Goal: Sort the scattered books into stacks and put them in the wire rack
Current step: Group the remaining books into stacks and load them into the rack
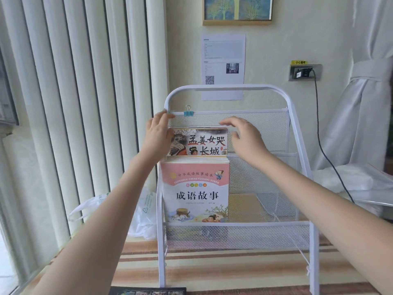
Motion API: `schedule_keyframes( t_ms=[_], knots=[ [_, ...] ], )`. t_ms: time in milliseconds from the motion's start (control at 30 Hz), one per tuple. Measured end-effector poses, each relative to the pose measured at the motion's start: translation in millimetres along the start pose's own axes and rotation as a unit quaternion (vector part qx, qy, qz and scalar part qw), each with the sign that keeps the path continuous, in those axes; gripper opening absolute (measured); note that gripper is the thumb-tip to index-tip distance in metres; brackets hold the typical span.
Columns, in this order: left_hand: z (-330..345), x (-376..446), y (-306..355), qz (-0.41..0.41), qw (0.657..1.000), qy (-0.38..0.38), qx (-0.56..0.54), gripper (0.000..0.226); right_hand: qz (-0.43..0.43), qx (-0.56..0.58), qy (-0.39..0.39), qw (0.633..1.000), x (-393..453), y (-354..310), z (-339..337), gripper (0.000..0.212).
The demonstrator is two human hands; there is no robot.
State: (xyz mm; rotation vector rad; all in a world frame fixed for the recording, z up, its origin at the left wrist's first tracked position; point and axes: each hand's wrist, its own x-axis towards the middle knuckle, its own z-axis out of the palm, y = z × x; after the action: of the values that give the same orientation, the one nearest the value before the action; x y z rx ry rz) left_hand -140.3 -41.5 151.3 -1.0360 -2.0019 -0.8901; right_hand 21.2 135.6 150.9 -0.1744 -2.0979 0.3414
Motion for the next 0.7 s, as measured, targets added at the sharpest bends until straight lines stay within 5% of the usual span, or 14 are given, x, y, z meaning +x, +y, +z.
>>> schedule_keyframes(
  t_ms=[133,267,433,567,633,700],
  knots=[
    [-40.6,-28.6,29.1,-0.008,1.0,0.005,-0.01,0.037,0.035,0.071,0.055,0.995,-55.9,-11.5,-32.5,0.042],
    [-59.3,-113.6,77.3,0.087,0.991,0.057,-0.088,0.021,0.1,0.085,0.077,0.988,-144.0,-11.8,-53.9,0.034],
    [-29.1,-235.4,99.2,0.103,0.983,-0.04,-0.144,0.022,0.238,0.097,-0.023,0.966,-258.3,-6.6,-53.5,0.03],
    [6.3,-311.5,101.8,-0.139,0.955,-0.174,-0.197,0.025,0.374,0.108,-0.198,0.899,-324.5,-8.0,-45.5,0.032],
    [12.7,-334.2,111.8,-0.307,0.88,-0.258,-0.254,0.04,0.398,0.119,-0.204,0.886,-346.1,-12.0,-42.4,0.039],
    [17.7,-343.7,122.3,-0.386,0.825,-0.304,-0.278,0.051,0.413,0.138,-0.163,0.885,-356.8,-17.2,-40.7,0.042]
  ],
)
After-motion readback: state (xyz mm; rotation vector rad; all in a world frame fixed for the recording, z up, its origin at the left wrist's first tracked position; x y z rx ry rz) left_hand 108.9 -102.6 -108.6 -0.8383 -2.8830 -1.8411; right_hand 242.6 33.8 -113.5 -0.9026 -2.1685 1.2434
